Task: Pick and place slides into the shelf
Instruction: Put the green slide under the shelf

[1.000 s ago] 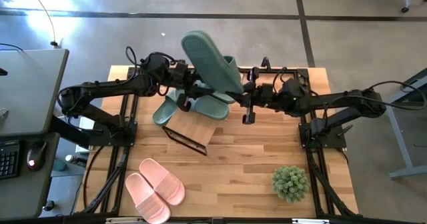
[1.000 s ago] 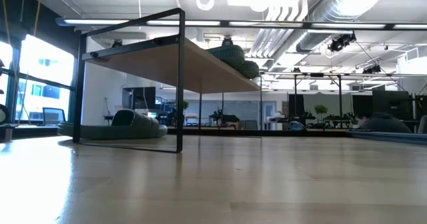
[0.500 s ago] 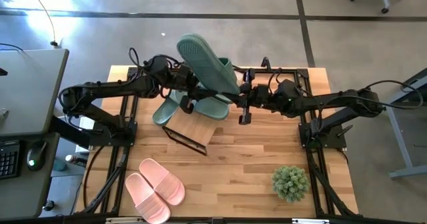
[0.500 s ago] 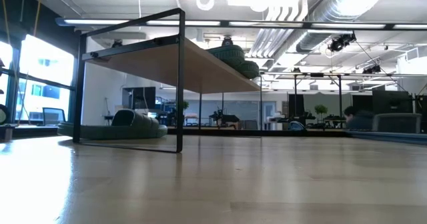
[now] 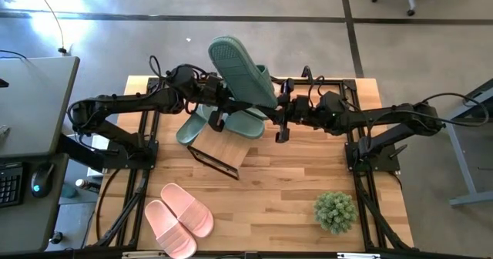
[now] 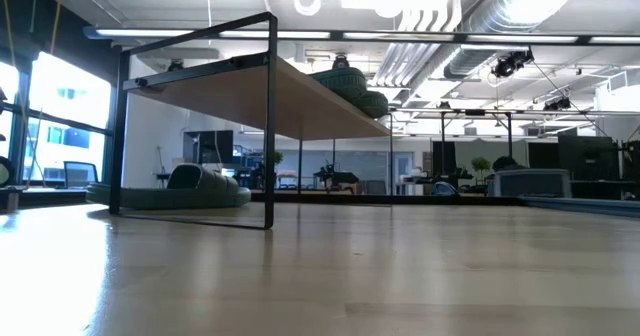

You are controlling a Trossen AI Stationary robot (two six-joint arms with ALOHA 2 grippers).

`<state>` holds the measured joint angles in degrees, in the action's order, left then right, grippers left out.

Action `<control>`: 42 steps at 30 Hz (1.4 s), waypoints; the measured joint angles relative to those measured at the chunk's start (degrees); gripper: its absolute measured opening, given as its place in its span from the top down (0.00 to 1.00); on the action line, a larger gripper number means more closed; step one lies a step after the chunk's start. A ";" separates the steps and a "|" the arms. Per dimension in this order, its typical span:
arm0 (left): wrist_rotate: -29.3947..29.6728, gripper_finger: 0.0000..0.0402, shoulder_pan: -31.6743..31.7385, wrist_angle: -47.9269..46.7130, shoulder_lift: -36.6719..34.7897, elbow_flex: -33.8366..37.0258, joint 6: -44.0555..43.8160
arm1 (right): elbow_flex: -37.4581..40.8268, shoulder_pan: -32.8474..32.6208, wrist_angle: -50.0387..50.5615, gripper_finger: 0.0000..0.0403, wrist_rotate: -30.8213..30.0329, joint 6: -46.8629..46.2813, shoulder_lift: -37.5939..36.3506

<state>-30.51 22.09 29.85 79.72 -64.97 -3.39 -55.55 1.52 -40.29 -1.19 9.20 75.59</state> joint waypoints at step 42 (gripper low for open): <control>18.42 0.91 0.00 -43.44 -0.87 -13.26 36.62 | -9.95 -6.71 50.20 0.65 -18.35 7.12 -23.54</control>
<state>-12.10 22.09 -13.60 78.85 -78.23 33.23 -65.50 -5.19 9.90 -19.54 16.32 52.05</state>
